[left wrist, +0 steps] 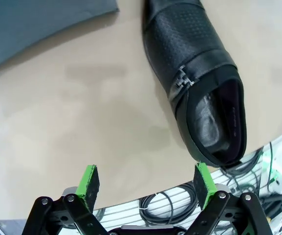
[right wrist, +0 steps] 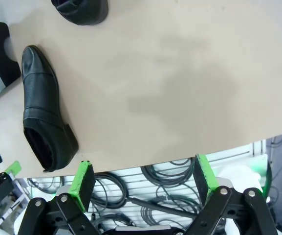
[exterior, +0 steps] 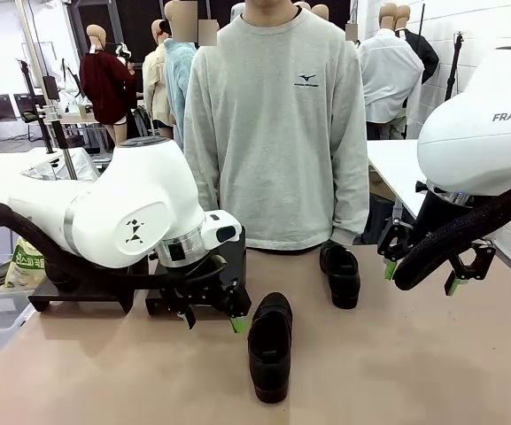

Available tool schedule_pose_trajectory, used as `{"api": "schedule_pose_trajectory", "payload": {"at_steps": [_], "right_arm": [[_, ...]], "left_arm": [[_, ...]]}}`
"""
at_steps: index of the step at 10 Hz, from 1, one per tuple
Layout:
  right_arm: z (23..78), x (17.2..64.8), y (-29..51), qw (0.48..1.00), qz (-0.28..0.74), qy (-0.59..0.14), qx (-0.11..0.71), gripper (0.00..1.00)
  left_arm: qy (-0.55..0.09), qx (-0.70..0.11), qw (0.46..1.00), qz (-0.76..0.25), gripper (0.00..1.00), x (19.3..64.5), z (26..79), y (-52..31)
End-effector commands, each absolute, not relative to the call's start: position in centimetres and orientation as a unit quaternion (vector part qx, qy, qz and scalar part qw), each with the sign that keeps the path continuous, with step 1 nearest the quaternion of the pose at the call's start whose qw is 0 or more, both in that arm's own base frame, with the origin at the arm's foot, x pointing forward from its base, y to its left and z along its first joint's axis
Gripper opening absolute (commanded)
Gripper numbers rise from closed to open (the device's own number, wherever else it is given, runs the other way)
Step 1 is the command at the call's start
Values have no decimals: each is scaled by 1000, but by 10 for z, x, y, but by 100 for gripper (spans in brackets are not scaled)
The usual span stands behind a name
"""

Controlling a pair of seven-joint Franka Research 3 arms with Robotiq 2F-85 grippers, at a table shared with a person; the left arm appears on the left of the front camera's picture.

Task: Organize the shoes by placing them on the stand.
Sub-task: Place the Shoe from the middle of the table onto the Shoes Stand.

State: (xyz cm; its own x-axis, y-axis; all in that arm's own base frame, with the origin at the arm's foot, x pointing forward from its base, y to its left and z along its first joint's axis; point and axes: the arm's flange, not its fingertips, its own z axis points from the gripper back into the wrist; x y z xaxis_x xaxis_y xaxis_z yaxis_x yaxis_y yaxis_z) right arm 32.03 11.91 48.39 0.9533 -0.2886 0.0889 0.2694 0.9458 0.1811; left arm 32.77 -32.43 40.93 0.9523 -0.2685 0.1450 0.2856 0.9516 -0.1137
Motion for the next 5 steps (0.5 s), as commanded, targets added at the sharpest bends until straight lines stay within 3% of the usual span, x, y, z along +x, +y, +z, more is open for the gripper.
{"api": "schedule_pose_trajectory", "payload": {"at_steps": [1,5], "right_arm": [[484,320,118,986,-137,-56,81,100],[484,320,118,986,-137,-56,81,100]], "left_arm": [[-70,-54,992,-90,100,330,407,-345],[-62,-34,996,-50,100,337,380,-372]]}}
